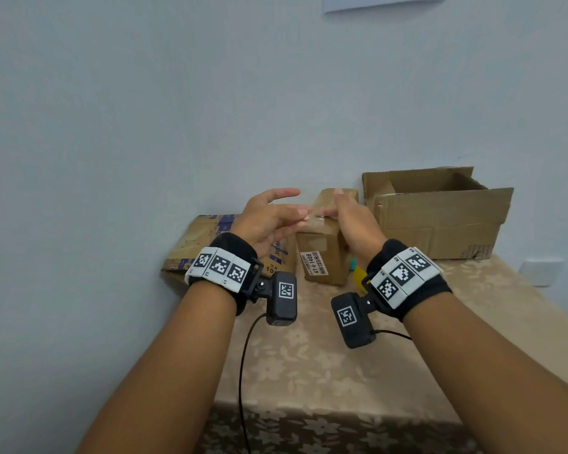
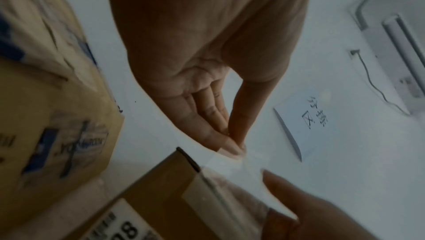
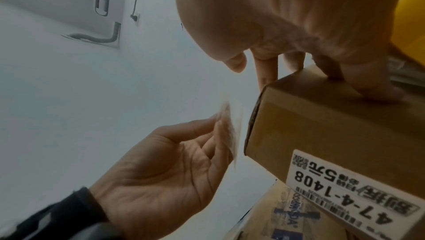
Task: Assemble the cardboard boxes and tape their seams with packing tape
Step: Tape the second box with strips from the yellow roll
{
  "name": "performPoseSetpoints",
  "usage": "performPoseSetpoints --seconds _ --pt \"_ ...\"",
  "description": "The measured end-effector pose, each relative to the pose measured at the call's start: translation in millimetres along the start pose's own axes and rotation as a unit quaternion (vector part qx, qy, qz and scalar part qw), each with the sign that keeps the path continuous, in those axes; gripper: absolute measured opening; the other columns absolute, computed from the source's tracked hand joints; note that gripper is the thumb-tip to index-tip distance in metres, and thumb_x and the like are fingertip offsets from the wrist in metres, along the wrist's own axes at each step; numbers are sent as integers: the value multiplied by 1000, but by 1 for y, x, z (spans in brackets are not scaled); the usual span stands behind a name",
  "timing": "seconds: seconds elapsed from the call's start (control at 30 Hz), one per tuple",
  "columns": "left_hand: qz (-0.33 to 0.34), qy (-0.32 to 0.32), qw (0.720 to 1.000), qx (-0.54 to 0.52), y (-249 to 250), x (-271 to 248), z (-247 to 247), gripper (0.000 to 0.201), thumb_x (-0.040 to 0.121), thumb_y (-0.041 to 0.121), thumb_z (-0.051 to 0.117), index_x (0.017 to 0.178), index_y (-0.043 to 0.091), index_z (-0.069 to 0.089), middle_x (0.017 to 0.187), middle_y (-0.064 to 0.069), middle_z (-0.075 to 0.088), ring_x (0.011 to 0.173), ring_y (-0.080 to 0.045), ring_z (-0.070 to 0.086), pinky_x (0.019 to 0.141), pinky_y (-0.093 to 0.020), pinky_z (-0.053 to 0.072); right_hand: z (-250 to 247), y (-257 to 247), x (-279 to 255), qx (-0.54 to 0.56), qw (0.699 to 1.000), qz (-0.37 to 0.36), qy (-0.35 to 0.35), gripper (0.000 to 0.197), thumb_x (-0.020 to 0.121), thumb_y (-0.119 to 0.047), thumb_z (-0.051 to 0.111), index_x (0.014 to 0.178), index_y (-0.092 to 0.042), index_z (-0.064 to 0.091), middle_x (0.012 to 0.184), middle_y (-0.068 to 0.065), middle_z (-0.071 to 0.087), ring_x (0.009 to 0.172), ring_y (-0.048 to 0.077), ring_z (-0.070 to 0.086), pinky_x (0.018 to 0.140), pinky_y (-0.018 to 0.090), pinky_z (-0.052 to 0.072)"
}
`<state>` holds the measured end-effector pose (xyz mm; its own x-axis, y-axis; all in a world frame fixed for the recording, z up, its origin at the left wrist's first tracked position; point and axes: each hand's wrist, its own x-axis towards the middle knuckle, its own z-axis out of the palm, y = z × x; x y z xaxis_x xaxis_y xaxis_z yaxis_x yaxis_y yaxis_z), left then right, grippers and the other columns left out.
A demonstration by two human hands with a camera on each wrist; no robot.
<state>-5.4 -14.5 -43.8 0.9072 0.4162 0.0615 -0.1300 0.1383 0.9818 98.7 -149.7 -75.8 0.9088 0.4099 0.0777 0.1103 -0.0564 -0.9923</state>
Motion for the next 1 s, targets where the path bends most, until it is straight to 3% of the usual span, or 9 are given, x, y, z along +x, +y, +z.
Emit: performPoseSetpoints --seconds 0.13,0.23,0.4,0.57,0.6,0.67,0.77,0.9,1.0 --pt "32 -9 998 60 -3 -1 1 46 88 -9 72 129 9 62 104 -16 77 84 -17 75 72 -24 60 2 0 -4 -9 1000 -18 -13 53 105 -55 36 142 -21 55 137 0 64 131 24 54 114 49 43" --pt "46 -17 995 81 -4 -1 1 48 86 -10 73 129 9 61 96 -12 78 84 -16 75 71 -24 60 1 0 -6 -49 998 -45 -19 48 110 -44 33 116 -22 75 172 1 17 153 24 28 122 49 32" --pt "78 -20 991 107 -7 0 2 51 83 -10 76 128 10 63 93 -10 78 83 -16 74 68 -25 59 0 -2 -9 -98 993 -57 -19 53 113 -35 30 111 -21 81 173 -3 6 158 22 15 126 46 21" --pt "98 -30 987 126 -12 0 2 52 82 -11 77 128 9 63 93 -8 79 85 -16 75 71 -26 60 2 0 -3 -86 995 -47 -20 53 111 -37 33 82 -35 78 173 -6 7 156 24 22 123 50 29" --pt "100 -33 986 127 -14 0 3 52 82 -11 77 127 9 64 94 -9 79 85 -16 75 72 -27 60 2 0 -1 -79 996 -43 -16 51 110 -37 35 83 -35 78 173 -6 7 156 24 22 123 51 30" --pt "102 -36 986 128 -17 0 3 51 82 -12 76 126 9 64 95 -10 78 85 -16 74 72 -27 60 1 1 6 -75 997 -25 -12 43 108 -37 38 107 -28 80 173 -6 7 157 24 21 123 51 30" --pt "105 -41 984 136 -20 -1 3 50 82 -11 76 126 9 64 99 -11 78 86 -14 73 73 -27 60 0 1 10 -75 997 -13 -4 48 102 -39 44 144 -21 60 173 -4 11 155 26 25 121 52 34" --pt "107 -47 984 136 -21 -3 4 51 83 -10 76 128 10 63 99 -11 78 87 -14 73 73 -27 60 -2 -2 8 -66 998 -9 -18 36 106 -29 46 133 -19 68 172 -2 14 153 27 27 120 52 34" --pt "103 -47 986 123 -21 -2 3 52 83 -10 76 127 14 63 101 -11 78 89 -16 74 72 -27 59 -3 -8 2 -31 999 18 -30 33 97 -28 47 120 -16 68 158 11 46 138 34 51 112 53 45"
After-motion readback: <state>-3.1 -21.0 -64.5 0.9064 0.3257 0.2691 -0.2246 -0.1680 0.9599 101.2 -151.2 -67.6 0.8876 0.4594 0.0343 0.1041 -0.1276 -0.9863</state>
